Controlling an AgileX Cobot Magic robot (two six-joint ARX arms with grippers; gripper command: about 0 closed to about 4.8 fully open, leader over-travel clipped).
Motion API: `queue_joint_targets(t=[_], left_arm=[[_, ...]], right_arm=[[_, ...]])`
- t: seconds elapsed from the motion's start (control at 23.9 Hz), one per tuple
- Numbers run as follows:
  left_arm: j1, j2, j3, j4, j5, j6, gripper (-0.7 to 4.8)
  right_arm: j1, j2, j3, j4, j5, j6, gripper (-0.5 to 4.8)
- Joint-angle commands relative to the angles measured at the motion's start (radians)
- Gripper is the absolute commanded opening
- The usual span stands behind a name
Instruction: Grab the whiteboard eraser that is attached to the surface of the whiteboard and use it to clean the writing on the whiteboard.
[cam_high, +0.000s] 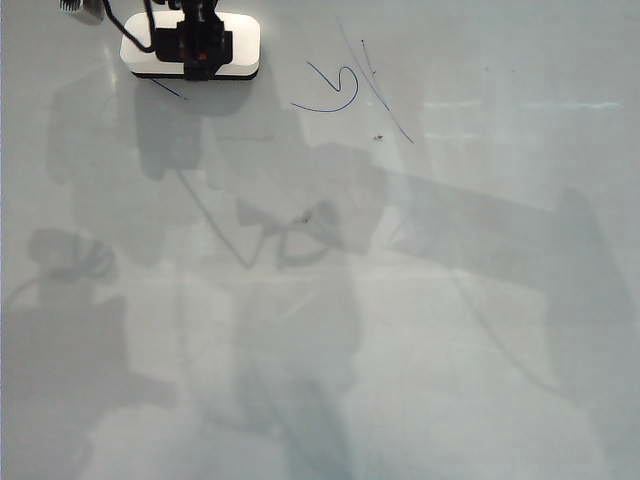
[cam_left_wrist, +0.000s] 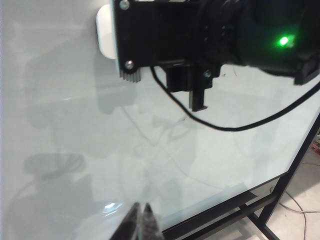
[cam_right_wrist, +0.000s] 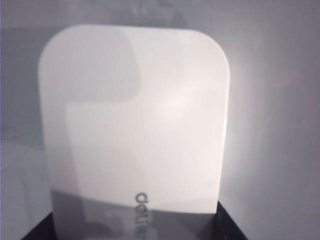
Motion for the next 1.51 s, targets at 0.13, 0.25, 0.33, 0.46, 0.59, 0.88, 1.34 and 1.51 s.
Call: queue_joint_targets(t=[0.13,0.25,0.33,0.46,0.59,0.88,1.34,1.51], left_arm=[[0.0,0.001,0.001,0.01,0.0,0.004,-0.02],[0.0,0.001,0.001,0.01,0.0,0.004,-0.02],[0.0,0.001,0.001,0.009,0.001,0.004,-0.02],[0.0,0.001,0.001,0.009,0.0,0.004,-0.02],[0.0,0.001,0.001,0.01,0.001,0.004,-0.02],[0.0,0.001,0.001,0.01,0.001,0.004,-0.02],[0.0,0.001,0.001,0.01,0.0,0.004,-0.02],[0.0,0.001,0.001,0.01,0.001,0.004,-0.02]], right_arm=[[-0.01,0.055,0.005,0.008,-0.024,0.058,1.57],[-0.005,0.076,0.003,-0.049,-0.055,0.16,1.57],[-0.003,0.076,0.003,-0.085,-0.073,0.221,1.57],[-0.006,0.076,0.003,-0.086,-0.091,0.23,1.57],[-0.005,0.07,0.006,0.008,-0.023,0.088,1.57],[-0.005,0.029,0.156,0.017,0.018,0.04,1.57],[-0.002,-0.138,0.245,-0.219,0.153,0.154,1.57],[-0.014,-0.191,0.244,-0.385,0.142,0.229,1.57]])
